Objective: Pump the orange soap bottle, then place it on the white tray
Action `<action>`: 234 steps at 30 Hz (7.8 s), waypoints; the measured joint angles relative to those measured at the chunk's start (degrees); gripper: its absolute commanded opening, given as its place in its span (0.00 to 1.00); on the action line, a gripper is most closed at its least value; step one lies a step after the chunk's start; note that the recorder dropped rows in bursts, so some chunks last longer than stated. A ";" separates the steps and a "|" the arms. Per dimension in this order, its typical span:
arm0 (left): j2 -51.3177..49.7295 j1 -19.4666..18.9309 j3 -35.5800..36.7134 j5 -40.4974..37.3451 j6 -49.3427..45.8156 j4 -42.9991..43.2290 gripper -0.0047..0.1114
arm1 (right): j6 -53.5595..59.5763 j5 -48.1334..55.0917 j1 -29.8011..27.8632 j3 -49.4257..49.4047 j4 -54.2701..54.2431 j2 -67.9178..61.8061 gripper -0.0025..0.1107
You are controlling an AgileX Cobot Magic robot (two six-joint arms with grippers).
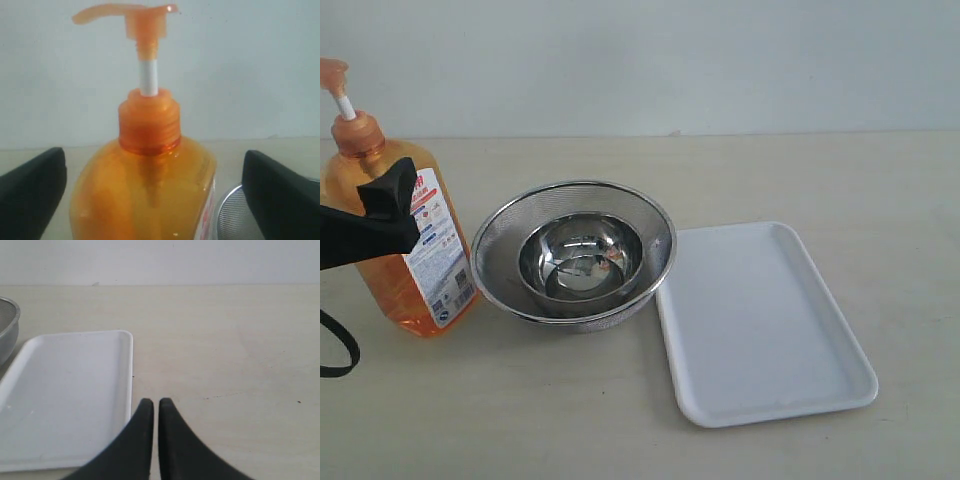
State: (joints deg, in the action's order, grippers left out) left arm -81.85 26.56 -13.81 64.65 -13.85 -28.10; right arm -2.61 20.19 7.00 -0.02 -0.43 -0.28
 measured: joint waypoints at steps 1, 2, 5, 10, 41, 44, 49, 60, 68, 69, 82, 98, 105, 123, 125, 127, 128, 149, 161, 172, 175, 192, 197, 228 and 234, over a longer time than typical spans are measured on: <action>0.00 -0.13 0.00 0.00 0.16 0.14 0.80 | 0.00 0.00 0.00 0.00 0.00 0.00 0.03; -0.10 -0.41 0.00 -0.35 0.16 0.29 0.80 | 0.00 0.00 0.00 0.00 0.00 0.00 0.03; -0.10 -0.49 0.00 -1.77 0.16 0.41 0.80 | 0.00 0.00 0.00 0.00 0.00 0.00 0.03; -0.10 -0.49 0.00 -2.68 0.16 1.98 0.80 | 0.00 0.00 0.00 0.00 0.00 0.00 0.03; -6.28 -0.64 -0.12 -6.47 -1.30 1.07 0.88 | 0.00 0.00 0.00 0.00 0.00 0.00 0.03; -8.97 -0.64 -0.12 -2.67 0.32 0.01 0.88 | 0.00 0.00 0.00 0.00 0.00 0.00 0.03; -12.13 -1.17 -0.12 3.32 4.55 0.23 0.88 | 0.00 0.00 0.00 0.00 0.00 0.00 0.03; -15.79 -11.92 -2.23 4.71 12.54 16.71 0.88 | 0.00 0.00 0.00 0.00 0.00 0.00 0.03; -20.37 -11.92 -7.93 4.59 13.16 19.30 0.88 | 0.00 0.00 0.00 0.00 0.00 0.00 0.03; -22.15 -11.92 -8.62 4.59 13.16 19.30 0.88 | 0.00 0.00 0.00 0.00 0.00 0.00 0.03; -25.76 -11.92 -10.31 4.69 13.16 19.53 0.76 | 0.00 0.00 0.00 0.00 0.00 0.00 0.03; -25.76 -11.92 -10.31 5.37 7.75 20.62 0.08 | 0.00 0.00 0.00 0.00 0.00 0.00 0.03; -25.76 -11.92 -10.31 5.73 1.62 21.58 0.08 | 0.00 0.00 0.00 0.00 0.00 0.00 0.03; -21.55 -11.92 -10.31 -1.44 -4.85 23.03 0.08 | 0.00 0.00 0.00 0.00 0.00 0.00 0.03; -21.55 -11.92 -10.31 -1.44 -4.85 23.60 0.08 | 0.00 0.00 0.00 0.00 0.00 0.00 0.03; -21.55 -11.92 -10.31 -1.44 -4.85 23.72 0.08 | 0.00 0.00 0.00 0.00 0.00 0.00 0.03; -21.55 -11.92 -10.31 -1.44 -4.85 23.75 0.08 | 0.00 0.00 0.00 0.00 0.00 0.00 0.03; -21.55 -11.92 -10.31 -1.44 -4.69 23.75 0.08 | 0.00 0.00 0.00 0.00 0.00 0.00 0.03; -21.55 -11.92 -10.31 -1.44 -4.04 23.85 0.08 | -3.19 -15.57 0.00 0.00 -4.97 0.00 0.03; -21.55 -11.92 -10.31 -1.33 -2.56 23.85 0.08 | -29.48 -32.44 2.04 12.29 -0.91 -3.11 0.03; -21.55 -11.92 -10.31 -1.33 -2.56 23.85 0.08 | -33.81 -32.09 4.20 21.45 4.54 -9.15 0.03; -21.55 -11.92 -10.31 -1.33 -7.27 23.85 0.08 | -17.25 3.90 27.02 59.00 19.98 -59.05 0.03; -21.55 -11.92 -10.31 -1.33 -7.50 23.85 0.08 | -2.54 6.92 27.25 67.07 6.30 -68.72 0.03; -21.55 -11.92 -10.31 -1.43 -8.25 24.08 0.08 | 46.12 11.89 32.29 93.18 -42.42 -98.00 0.03; -21.55 -11.92 -10.31 -1.43 -8.25 24.08 0.08 | 46.12 14.71 32.91 99.60 -43.05 -103.10 0.03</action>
State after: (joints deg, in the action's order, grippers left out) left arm -103.40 14.64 -24.13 63.22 -22.10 -4.02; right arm 43.51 34.90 39.91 99.58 -43.48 -103.38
